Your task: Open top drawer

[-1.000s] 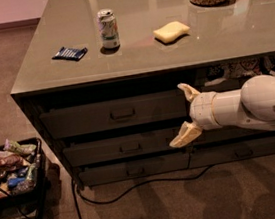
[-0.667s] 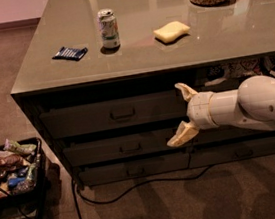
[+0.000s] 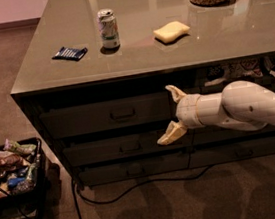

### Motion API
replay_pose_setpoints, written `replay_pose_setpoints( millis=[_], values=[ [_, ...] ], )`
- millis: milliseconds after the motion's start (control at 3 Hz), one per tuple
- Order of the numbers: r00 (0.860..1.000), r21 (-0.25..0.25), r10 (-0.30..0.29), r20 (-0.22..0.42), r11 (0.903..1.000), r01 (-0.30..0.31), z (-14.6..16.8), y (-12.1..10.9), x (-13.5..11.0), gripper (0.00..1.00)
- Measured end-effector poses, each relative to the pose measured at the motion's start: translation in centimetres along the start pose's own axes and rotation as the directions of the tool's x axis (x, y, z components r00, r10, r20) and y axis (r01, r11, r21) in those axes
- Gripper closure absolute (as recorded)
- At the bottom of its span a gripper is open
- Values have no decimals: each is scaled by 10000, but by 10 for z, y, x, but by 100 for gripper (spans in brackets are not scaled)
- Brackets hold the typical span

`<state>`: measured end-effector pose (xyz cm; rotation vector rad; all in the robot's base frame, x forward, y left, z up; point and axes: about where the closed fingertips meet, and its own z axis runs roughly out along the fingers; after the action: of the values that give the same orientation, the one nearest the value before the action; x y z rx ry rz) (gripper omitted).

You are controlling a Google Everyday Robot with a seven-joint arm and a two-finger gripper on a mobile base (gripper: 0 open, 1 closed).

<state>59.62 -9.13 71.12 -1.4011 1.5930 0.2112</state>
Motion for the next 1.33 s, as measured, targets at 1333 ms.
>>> replay_pose_setpoints(
  millis=[1333],
  values=[
    [9999,-271,49,-104,9996,-52,56,-24,25,0]
  ],
)
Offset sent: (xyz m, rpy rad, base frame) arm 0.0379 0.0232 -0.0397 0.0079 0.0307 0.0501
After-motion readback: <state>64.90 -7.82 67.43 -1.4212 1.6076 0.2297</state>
